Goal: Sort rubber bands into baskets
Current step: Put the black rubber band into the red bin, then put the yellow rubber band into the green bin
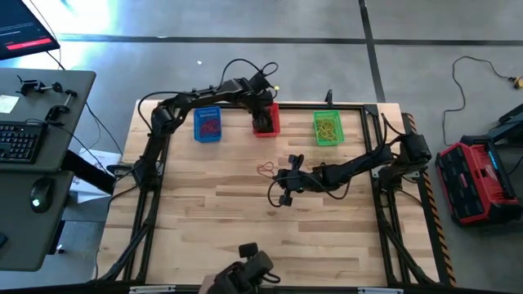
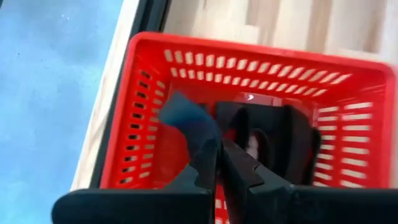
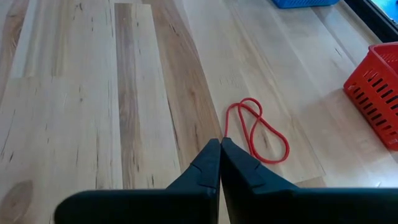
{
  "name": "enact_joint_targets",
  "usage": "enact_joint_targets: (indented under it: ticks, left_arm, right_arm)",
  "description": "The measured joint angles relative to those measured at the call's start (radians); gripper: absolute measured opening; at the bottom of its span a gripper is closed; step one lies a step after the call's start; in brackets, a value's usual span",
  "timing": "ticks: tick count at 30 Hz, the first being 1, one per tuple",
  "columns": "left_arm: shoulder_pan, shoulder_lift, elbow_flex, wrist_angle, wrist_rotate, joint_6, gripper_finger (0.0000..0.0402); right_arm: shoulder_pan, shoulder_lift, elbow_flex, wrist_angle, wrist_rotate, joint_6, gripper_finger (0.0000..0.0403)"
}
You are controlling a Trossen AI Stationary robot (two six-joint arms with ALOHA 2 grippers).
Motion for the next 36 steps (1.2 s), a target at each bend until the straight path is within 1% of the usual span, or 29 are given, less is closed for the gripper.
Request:
enact_joint_targets:
  ticks: [10, 13, 16, 27, 36]
  left_arm:
    - [0.033, 0.031, 0.006, 0.007, -0.003, 0.011, 0.0000]
    - [0.033, 0.031, 0.006, 0.025, -0.020, 0.005, 0.0004]
    - [0.031, 0.031, 0.006, 0.022, -0.028, 0.004, 0.0019]
    - [0.011, -0.002, 0.006, 0.029, -0.023, 0.026, 0.0095]
    - [0.013, -0.014, 0.000, 0.040, -0.037, 0.011, 0.0122]
  right_arm:
    - [0.000, 0.000, 0.000, -0.006, 0.000, 0.000, 0.0000]
    - [0.000, 0.000, 0.000, -0.008, 0.000, 0.000, 0.0000]
    - [0.000, 0.000, 0.000, -0.008, 0.000, 0.000, 0.0000]
    - [-0.002, 0.000, 0.000, -0.026, 0.001, 0.000, 0.0000]
    - [-0.002, 0.000, 0.000, -0.023, 0.001, 0.001, 0.0000]
